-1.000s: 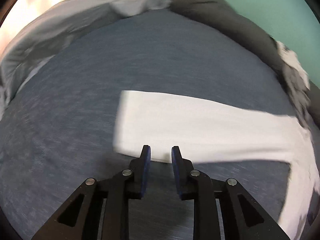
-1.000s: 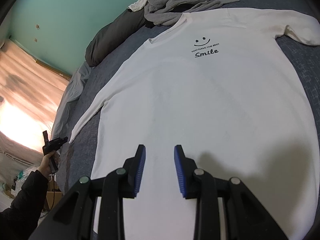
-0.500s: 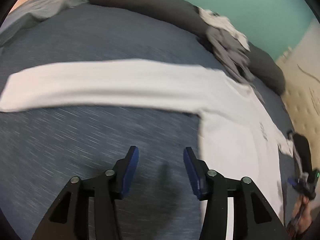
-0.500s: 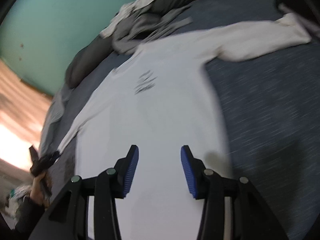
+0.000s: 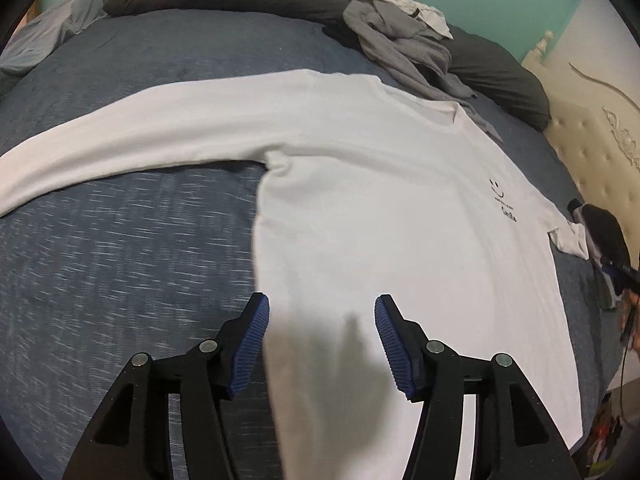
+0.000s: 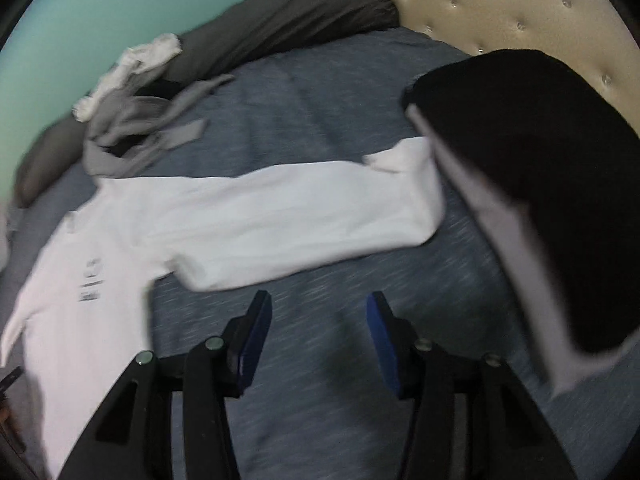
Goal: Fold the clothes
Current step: 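Move the right gripper to the other sleeve cuff and grasp it, then lift the held cuff with the right gripper and carry it over the shirt body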
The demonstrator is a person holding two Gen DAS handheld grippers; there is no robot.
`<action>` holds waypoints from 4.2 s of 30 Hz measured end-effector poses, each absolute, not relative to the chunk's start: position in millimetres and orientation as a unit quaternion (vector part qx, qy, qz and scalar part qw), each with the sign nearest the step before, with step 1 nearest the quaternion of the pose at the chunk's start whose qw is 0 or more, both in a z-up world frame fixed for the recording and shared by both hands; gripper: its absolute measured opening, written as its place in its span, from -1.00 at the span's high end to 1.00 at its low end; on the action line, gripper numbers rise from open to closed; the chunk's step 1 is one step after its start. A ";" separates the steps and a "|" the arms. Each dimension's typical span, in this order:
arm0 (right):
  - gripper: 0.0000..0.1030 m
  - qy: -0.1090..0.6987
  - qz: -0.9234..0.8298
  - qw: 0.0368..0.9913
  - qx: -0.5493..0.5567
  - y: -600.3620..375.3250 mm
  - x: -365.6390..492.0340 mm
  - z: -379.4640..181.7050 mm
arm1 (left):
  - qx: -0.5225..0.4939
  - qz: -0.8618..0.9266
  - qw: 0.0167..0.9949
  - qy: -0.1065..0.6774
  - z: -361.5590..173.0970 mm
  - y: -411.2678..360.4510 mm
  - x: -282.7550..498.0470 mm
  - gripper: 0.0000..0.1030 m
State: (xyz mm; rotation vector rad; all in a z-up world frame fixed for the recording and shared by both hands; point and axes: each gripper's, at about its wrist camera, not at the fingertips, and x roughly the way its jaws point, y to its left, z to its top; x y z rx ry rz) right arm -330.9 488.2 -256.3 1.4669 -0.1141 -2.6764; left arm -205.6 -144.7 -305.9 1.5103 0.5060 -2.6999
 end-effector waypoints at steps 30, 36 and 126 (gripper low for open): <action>0.07 0.300 -0.802 0.003 0.516 455.3 -487.3 -319.4 | 0.493 -0.862 -0.014 0.115 -309.1 -110.4 -230.4 -0.20; 0.89 0.295 -0.801 -0.028 0.520 463.7 -492.2 -328.7 | 0.494 -0.862 -0.014 0.112 -310.3 -110.5 -231.5 -0.21; 0.93 -0.027 -0.924 0.074 0.374 526.7 -414.7 -63.5 | 0.460 -0.878 -0.052 0.122 -249.5 -93.9 -189.6 -0.30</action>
